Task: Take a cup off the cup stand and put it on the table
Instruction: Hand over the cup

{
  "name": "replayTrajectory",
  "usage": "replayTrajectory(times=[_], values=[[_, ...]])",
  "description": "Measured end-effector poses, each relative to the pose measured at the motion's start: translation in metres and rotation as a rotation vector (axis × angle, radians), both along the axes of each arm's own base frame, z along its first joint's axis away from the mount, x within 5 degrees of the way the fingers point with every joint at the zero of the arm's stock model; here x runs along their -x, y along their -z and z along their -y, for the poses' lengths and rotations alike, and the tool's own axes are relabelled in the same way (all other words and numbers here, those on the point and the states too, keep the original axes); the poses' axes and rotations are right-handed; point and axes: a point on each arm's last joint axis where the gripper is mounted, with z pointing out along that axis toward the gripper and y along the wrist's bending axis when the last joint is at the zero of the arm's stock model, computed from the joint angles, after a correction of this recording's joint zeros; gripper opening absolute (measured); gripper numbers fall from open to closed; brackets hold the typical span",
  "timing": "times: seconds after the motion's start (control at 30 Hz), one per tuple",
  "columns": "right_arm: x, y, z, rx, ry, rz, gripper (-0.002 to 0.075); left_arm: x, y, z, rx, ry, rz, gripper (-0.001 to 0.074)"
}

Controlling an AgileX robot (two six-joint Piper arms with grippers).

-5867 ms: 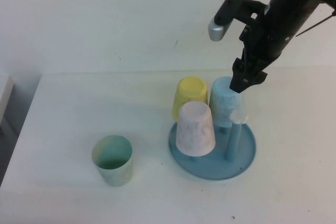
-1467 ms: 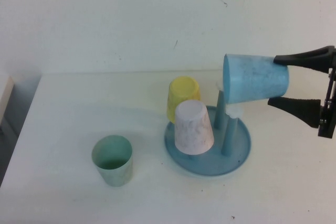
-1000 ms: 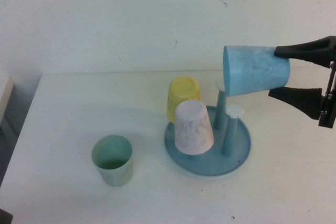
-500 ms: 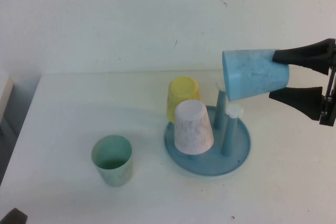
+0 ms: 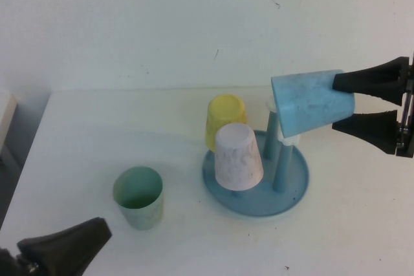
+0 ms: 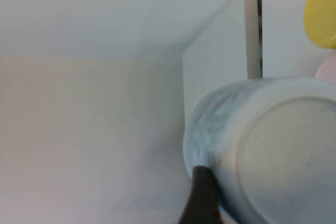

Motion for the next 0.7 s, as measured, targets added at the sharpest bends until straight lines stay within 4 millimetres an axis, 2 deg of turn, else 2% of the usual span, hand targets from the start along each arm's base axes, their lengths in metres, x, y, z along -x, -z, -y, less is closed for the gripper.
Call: replayTrajectory(times=[0.1, 0.2, 0.4, 0.47, 0.57, 0.7], values=[[0.001, 0.001, 0.0, 0.016, -0.011, 0.001, 0.0535, -0.019, -0.01, 0.007, -0.067, 0.147, 0.025, 0.0013], [0.001, 0.002, 0.0, 0.021, -0.015, 0.0, 0.0535, -0.044, -0.017, 0.012, -0.107, 0.271, 0.05, 0.0071], [0.001, 0.002, 0.0, 0.021, -0.015, 0.0, 0.0535, -0.092, -0.03, 0.019, -0.107, 0.463, 0.132, 0.0306], [0.001, 0.002, 0.0, 0.019, -0.014, 0.0, 0.0535, -0.109, -0.031, 0.019, -0.105, 0.485, 0.137, 0.0348], [-0.001, -0.001, 0.0, -0.014, 0.01, 0.003, 0.0535, -0.136, -0.032, 0.023, -0.112, 0.51, 0.141, 0.0372], [-0.003, -0.004, 0.001, -0.047, 0.033, -0.004, 0.0535, -0.165, -0.039, 0.041, -0.14, 0.59, 0.209, 0.0379]])
